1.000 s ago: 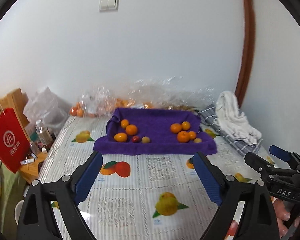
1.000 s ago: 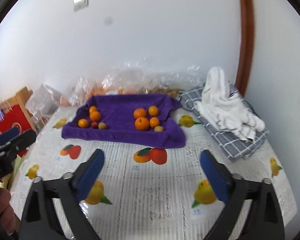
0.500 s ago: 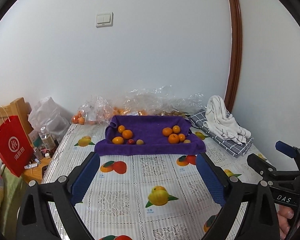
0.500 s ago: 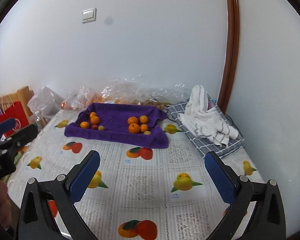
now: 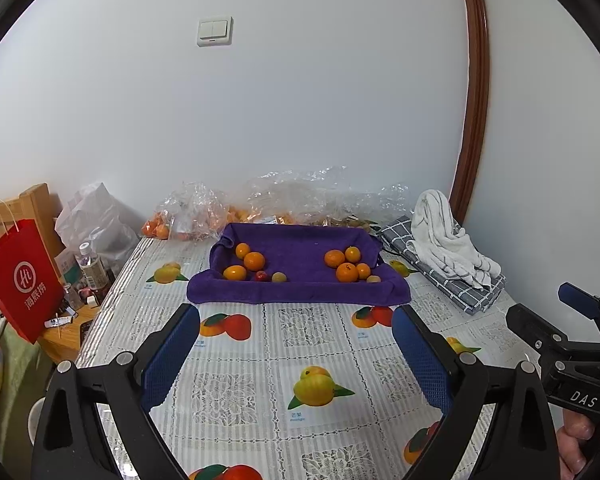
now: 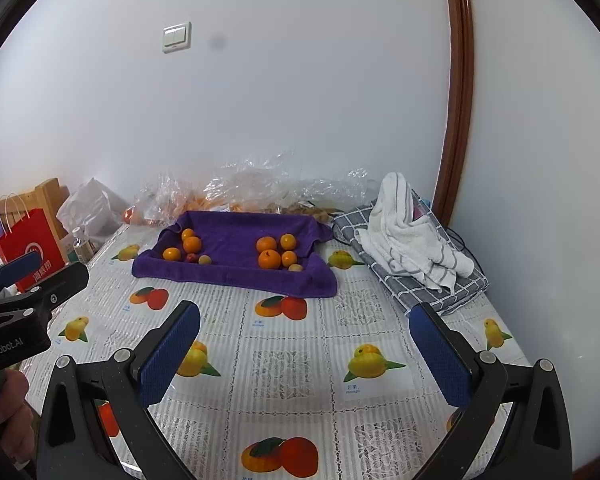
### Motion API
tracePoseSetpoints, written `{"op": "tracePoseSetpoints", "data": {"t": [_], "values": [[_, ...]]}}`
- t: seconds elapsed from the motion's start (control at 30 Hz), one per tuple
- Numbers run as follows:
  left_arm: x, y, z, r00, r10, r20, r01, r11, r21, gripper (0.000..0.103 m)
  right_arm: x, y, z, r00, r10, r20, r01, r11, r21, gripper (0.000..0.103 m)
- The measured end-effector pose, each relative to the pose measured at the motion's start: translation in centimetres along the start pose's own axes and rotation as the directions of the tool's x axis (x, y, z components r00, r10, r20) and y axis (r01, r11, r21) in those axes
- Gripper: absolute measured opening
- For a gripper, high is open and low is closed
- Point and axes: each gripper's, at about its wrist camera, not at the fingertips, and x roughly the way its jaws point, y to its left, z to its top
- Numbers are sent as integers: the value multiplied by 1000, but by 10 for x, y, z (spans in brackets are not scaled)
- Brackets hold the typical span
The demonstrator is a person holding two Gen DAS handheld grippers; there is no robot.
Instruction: Organize fruits
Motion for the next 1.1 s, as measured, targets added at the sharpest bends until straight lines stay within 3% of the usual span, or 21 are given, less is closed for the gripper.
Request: {"op": "tracePoseSetpoints", "data": {"t": [1.1], "values": [[1,6,-1,1000,-7,-10,7,1000,-19,97,-3,-1,2,1000,-7,0,7,1000,-2,103]]}}
